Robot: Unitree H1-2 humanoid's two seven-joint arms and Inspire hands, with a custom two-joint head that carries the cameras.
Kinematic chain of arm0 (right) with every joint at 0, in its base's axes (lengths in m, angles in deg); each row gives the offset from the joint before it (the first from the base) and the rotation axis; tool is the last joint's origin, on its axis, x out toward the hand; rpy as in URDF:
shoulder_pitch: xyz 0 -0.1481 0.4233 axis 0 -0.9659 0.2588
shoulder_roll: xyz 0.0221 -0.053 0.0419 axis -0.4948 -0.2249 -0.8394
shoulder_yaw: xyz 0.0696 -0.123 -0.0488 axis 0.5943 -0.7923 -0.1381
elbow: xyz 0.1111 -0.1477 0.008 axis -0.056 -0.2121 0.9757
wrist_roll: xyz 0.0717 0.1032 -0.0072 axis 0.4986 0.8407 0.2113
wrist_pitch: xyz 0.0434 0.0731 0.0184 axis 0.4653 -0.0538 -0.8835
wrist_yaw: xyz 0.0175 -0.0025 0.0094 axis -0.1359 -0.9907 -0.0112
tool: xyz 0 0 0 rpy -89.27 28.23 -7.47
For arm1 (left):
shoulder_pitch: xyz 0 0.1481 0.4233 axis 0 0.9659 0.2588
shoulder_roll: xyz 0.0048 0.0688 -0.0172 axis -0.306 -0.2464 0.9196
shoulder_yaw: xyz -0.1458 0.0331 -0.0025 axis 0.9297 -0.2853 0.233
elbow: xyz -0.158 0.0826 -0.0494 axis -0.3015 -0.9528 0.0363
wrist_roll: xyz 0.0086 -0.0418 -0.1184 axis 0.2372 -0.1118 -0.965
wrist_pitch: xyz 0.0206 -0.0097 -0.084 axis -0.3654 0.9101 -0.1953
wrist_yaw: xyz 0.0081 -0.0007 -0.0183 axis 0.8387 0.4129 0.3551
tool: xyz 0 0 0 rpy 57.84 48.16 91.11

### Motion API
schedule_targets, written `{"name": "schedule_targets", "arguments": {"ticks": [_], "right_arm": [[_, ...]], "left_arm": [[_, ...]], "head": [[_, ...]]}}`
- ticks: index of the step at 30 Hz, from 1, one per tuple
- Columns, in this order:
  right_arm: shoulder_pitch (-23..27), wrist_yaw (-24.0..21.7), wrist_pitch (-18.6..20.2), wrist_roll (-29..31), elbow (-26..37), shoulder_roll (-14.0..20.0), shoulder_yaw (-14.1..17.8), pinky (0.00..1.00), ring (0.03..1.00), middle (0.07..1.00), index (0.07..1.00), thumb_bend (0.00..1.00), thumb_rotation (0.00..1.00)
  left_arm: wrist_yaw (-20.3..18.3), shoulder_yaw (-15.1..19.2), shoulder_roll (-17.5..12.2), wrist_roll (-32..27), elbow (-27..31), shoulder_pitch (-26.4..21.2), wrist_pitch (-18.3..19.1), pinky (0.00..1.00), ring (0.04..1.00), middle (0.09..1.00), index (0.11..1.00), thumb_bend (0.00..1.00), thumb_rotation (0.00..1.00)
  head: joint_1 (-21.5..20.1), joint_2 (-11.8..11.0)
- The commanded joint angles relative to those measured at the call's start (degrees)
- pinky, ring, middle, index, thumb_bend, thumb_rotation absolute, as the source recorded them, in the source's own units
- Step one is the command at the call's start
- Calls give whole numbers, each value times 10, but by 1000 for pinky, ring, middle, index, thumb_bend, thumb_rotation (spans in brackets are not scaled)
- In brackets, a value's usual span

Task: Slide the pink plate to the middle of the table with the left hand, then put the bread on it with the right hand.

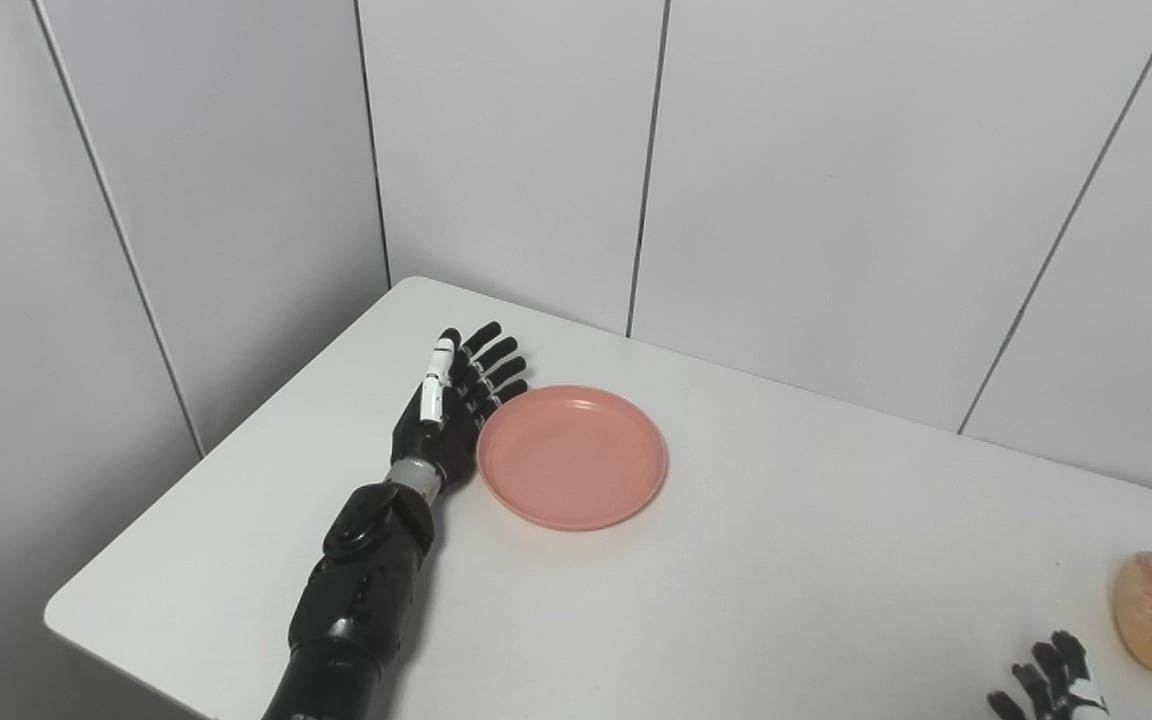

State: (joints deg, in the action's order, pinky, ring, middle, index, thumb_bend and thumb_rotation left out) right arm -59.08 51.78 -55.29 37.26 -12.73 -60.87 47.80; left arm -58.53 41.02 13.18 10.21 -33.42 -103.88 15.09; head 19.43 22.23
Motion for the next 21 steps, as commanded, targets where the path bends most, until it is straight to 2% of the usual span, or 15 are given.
{"name": "schedule_targets", "arguments": {"ticks": [1, 11, 21], "right_arm": [[3, -1, -7, -1, 21, -2, -2, 1000, 1000, 1000, 1000, 164, 1000], [1, 5, -5, -12, 31, -9, -7, 1000, 1000, 1000, 1000, 168, 1000], [0, 11, -7, -21, 34, -21, -13, 1000, 1000, 1000, 1000, 167, 1000]], "left_arm": [[7, -9, 11, 5, 13, 3, 30, 824, 834, 845, 824, 385, 1000], [29, -32, 42, 21, 69, 18, 62, 809, 816, 817, 799, 367, 1000], [12, -54, 61, 19, 108, 29, 93, 856, 854, 852, 842, 371, 1000]], "head": [[0, 1], [-24, 14], [-61, 31]]}}
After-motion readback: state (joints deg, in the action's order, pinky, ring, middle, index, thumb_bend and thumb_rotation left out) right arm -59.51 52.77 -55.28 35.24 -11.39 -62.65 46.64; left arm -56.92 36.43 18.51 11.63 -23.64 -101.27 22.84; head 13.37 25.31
